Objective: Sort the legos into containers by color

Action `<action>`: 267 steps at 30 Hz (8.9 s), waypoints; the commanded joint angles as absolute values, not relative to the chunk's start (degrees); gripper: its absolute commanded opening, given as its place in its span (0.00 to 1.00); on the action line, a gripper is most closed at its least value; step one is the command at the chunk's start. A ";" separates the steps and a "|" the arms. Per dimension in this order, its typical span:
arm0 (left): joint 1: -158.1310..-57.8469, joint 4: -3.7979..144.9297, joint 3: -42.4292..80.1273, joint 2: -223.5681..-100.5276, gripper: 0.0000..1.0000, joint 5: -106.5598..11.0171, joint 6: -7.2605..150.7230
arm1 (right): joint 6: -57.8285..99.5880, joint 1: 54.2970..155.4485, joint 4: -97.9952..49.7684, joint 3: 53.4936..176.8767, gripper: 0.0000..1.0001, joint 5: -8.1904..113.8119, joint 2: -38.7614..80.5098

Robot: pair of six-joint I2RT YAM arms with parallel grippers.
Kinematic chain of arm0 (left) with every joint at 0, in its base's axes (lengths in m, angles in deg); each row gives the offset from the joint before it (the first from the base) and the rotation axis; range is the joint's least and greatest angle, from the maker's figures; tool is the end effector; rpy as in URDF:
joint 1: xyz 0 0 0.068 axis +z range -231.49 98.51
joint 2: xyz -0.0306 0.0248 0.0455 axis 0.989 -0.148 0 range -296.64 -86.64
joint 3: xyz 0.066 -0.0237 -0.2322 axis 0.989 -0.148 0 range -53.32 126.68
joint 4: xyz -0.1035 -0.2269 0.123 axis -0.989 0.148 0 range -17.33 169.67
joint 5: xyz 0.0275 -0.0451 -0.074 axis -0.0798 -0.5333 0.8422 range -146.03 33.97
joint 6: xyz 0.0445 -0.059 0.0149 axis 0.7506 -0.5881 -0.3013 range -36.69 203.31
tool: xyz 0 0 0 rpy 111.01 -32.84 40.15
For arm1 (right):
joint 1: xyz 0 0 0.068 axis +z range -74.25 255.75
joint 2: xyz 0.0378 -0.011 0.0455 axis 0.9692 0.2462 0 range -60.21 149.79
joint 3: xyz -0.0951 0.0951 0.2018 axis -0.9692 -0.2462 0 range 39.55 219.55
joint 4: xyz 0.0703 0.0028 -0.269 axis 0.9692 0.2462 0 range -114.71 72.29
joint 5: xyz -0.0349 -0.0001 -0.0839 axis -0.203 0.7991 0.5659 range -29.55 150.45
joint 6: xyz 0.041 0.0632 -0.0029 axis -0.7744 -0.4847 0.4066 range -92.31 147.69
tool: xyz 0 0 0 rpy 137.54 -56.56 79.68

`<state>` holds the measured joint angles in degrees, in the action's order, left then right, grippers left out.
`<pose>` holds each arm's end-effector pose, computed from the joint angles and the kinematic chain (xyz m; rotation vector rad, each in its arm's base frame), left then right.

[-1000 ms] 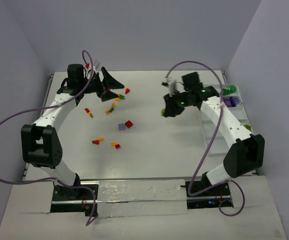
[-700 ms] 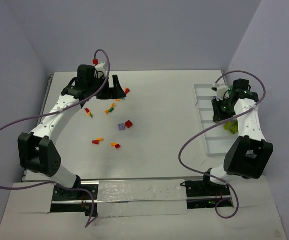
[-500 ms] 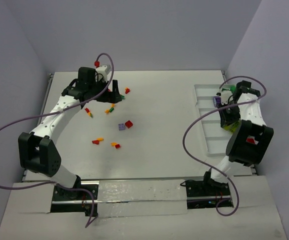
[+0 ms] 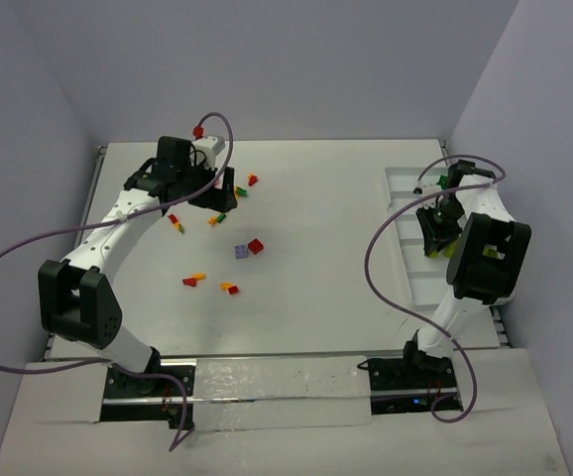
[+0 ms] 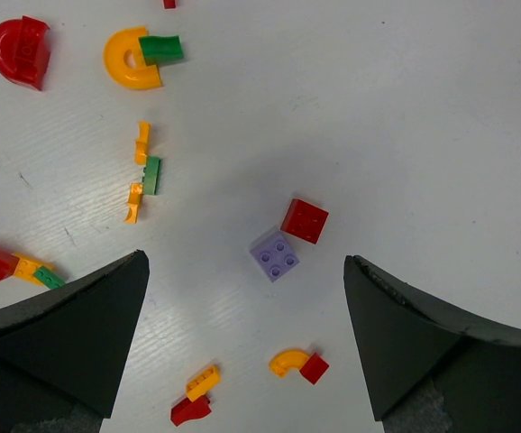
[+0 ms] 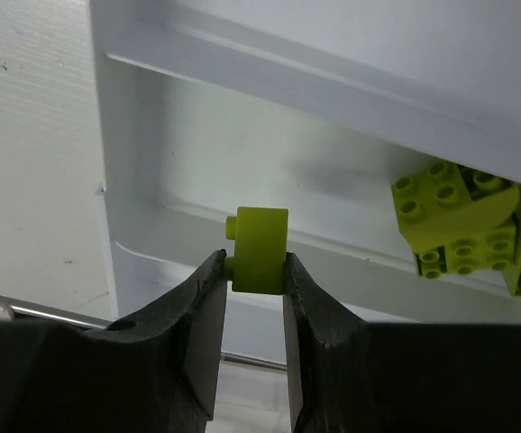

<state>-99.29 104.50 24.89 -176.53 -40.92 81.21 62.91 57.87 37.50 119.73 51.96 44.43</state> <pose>0.3636 -0.1341 0.2585 0.4523 2.3028 -0.4799 0.3365 -0.0985 0.1478 -0.4615 2.9838 0.1612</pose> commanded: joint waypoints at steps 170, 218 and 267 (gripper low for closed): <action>-88.51 93.32 20.21 -173.74 0.99 -18.37 79.41 | 40.14 82.28 35.10 151.94 0.69 32.85 52.60; -77.36 96.64 22.04 -176.94 0.99 -20.61 72.60 | 29.54 119.69 24.45 156.30 0.50 55.50 76.75; -86.90 108.79 32.46 -182.88 0.99 -27.33 84.98 | 61.92 40.03 18.57 98.26 0.00 70.44 28.21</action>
<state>-86.59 107.16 30.29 -183.41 -25.92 84.26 59.70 40.71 22.65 98.60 69.94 26.14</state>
